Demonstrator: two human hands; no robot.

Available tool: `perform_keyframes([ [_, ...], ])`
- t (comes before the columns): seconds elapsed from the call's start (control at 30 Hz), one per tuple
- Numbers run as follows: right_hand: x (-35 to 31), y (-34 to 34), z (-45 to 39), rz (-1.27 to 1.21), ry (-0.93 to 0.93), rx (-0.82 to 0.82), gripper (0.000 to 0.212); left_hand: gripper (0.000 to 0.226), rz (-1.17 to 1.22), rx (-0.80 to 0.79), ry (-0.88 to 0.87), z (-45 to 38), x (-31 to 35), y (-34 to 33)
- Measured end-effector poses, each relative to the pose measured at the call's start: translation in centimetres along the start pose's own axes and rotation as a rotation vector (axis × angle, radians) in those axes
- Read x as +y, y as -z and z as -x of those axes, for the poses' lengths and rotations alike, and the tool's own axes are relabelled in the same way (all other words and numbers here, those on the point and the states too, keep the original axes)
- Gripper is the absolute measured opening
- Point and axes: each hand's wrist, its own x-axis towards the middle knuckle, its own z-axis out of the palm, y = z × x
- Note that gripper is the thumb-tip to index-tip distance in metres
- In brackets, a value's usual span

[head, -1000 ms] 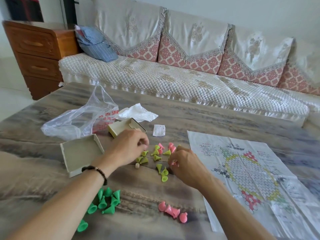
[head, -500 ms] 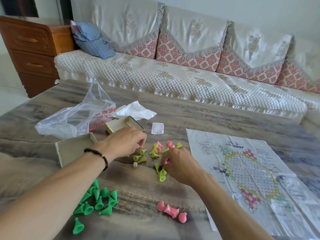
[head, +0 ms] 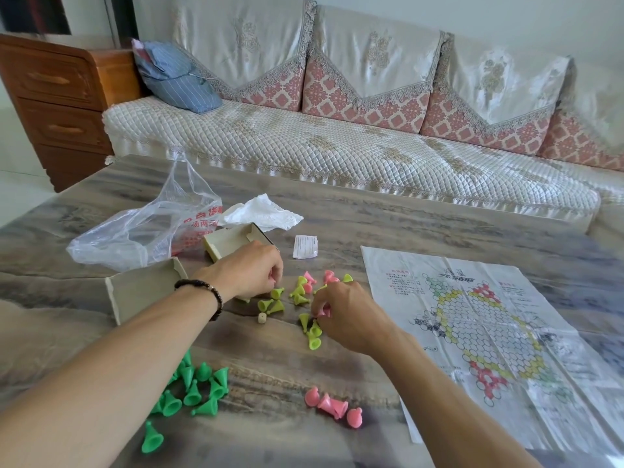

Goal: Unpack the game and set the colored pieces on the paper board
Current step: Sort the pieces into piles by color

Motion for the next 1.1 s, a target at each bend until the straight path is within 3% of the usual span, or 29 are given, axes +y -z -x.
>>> perform_keyframes([
  [0.3, -0.1, 2.2, 3.2, -0.133, -0.024, 0.119, 0.017, 0.012, 0.173, 0.121, -0.026, 3.3, 2.4, 1.8],
  [0.43, 0.4, 2.1, 6.3, -0.19, -0.079, 0.085, 0.016, 0.013, 0.279, 0.019, -0.118, 6.5, 5.7, 1.0],
  [0.7, 1.0, 1.5, 11.1, -0.305, -0.164, -0.034, 0.014, 0.019, 0.306, -0.153, -0.116, 10.4, 6.7, -1.9],
  [0.93, 0.8, 1.5, 12.5, -0.251, -0.12, -0.149, 0.055, 0.054, 0.261, -0.196, -0.12, 11.2, 6.9, -2.2],
  [1.1, 0.2, 0.0, 12.7, -0.213, -0.105, -0.041, 0.044, 0.047, 0.288, -0.153, -0.156, 11.3, 7.8, -3.2],
])
